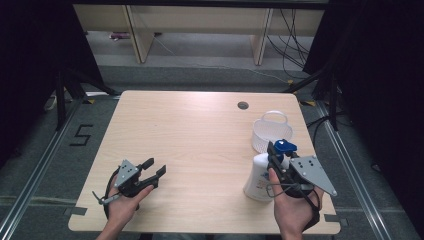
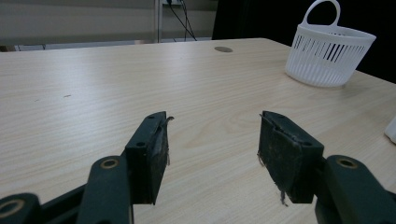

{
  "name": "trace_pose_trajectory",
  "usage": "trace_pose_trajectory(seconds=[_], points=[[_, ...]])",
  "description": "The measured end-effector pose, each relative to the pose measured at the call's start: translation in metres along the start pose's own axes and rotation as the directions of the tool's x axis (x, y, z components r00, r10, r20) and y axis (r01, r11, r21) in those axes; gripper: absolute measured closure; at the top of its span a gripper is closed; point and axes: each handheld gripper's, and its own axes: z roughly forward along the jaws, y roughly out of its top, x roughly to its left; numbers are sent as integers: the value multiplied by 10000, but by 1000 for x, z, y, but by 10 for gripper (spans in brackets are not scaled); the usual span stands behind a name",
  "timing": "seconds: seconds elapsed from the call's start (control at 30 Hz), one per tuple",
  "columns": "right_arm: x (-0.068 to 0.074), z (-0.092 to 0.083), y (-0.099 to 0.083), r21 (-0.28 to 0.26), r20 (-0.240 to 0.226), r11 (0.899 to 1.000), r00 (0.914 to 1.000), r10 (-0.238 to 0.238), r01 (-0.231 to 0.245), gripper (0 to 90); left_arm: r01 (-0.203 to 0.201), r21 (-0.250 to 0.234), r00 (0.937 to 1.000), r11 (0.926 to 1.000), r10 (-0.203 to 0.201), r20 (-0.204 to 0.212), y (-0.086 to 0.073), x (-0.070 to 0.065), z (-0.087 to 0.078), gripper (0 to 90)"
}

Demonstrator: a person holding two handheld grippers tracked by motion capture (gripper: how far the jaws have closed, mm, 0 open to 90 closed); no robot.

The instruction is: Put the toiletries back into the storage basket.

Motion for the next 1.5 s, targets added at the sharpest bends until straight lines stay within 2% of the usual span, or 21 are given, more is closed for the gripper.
trace_pose_trajectory(seconds=[0.03, 0.07, 0.17, 0.23, 0.27, 0.33, 0.6, 0.7, 0.73, 0.8, 0.87, 0.9, 1.1, 1.5], points=[[-1, 0, 0, -19, 14, 10000, 10000, -92, 92, 604, 0, 0, 10000, 10000, 0, 0, 0, 0, 0, 419], [-1, 0, 0, 48, -15, 10000, 10000, 69, -69, 604, 16, 3, 10000, 10000, -16, -3, 0, 0, 0, 419], [-2, 1, 2, 17, -76, 9998, 9998, 173, -172, 604, -8, 117, 10000, 9999, 9, -73, 0, 0, -1, 419], [-4, 0, 5, -24, -56, 10000, 10000, 63, -63, 604, -3, 107, 10000, 9999, 4, -79, 0, 0, -1, 419], [-6, 0, 10, -211, 17, 9997, 9999, -119, 119, 604, 12, 13, 10000, 10000, -12, -22, 0, 0, -1, 420], [-6, 0, 12, -235, -10, 9997, 10000, 15, -15, 604, -10, 97, 10000, 10000, 10, -72, 0, 0, -1, 420], [-16, 3, 36, -648, 170, 9978, 9998, -144, 155, 604, 16, 80, 10000, 10000, -16, -76, 0, 0, -1, 420], [-16, 4, 41, -708, 106, 9975, 9999, -63, 70, 604, 7, 108, 10000, 9999, -6, -97, 0, 0, -1, 420], [-17, 4, 43, -785, 229, 9968, 9997, -123, 140, 604, 0, 125, 10000, 9999, 1, -77, 0, 0, -1, 420], [-20, 6, 51, -987, 154, 9947, 9995, -284, 298, 604, -13, 153, 10000, 9999, 15, -96, 0, -1, -1, 420], [-20, 7, 52, -1019, 120, 9946, 9997, -200, 211, 604, -13, 150, 10000, 9999, 14, -92, 0, -1, -1, 420], [-22, 8, 56, -1173, 178, 9924, 9993, -343, 361, 604, 5, 132, 10000, 9999, -4, -71, -1, 0, -1, 420], [-24, 11, 63, -1303, 201, 9905, 9990, -405, 428, 604, 38, 131, 10000, 9999, -37, -58, -1, 0, 0, 420], [-32, 20, 80, -1573, 335, 9870, 9990, -280, 329, 602, 53, 139, 10000, 9999, -52, -60, -1, 1, 0, 420]])
